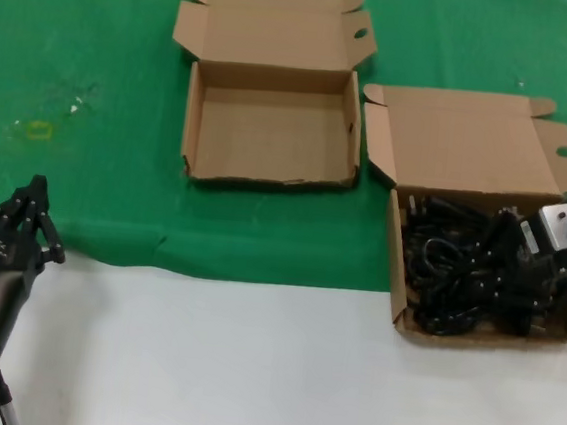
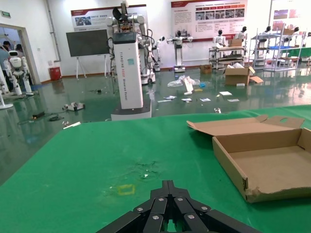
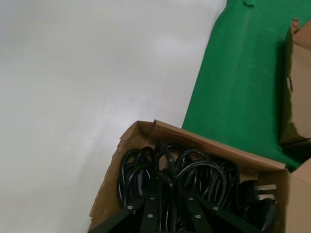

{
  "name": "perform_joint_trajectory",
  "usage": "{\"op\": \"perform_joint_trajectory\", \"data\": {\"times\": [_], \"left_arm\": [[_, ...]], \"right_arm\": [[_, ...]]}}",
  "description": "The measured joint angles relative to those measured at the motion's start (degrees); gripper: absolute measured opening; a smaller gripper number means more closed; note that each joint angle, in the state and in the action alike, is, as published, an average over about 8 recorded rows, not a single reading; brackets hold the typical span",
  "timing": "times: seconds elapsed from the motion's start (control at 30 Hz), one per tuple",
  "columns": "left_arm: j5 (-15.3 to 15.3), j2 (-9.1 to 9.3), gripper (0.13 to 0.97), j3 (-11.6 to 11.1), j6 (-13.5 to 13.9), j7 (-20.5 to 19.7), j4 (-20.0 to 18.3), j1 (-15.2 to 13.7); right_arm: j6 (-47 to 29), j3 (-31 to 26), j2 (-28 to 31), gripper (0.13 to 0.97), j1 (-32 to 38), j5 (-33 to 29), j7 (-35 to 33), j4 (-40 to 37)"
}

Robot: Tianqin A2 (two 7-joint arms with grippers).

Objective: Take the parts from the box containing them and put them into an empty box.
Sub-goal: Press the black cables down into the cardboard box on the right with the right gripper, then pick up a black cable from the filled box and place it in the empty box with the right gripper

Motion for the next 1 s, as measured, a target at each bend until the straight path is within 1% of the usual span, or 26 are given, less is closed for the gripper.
{"op": "perform_joint_trajectory", "data": {"times": [0.2, 0.6, 0.8, 1.0], "left_arm": [[0.00, 0.00, 0.144, 0.00, 0.00, 0.00, 0.00, 0.00], [0.00, 0.00, 0.144, 0.00, 0.00, 0.00, 0.00, 0.00], [0.00, 0.00, 0.144, 0.00, 0.00, 0.00, 0.00, 0.00], [0.00, 0.00, 0.144, 0.00, 0.00, 0.00, 0.00, 0.00]], "right_arm": [[-0.61, 0.41, 0.83, 0.192, 0.43, 0.10, 1.80, 2.51], [-3.64, 1.18, 2.22, 0.181, 3.90, -0.03, 7.62, 7.80], [-4.28, 1.06, 0.41, 0.180, 6.75, -0.19, 9.31, 7.54], [-3.56, 0.15, -3.35, 0.179, 9.47, -0.75, 9.37, 5.22]]}}
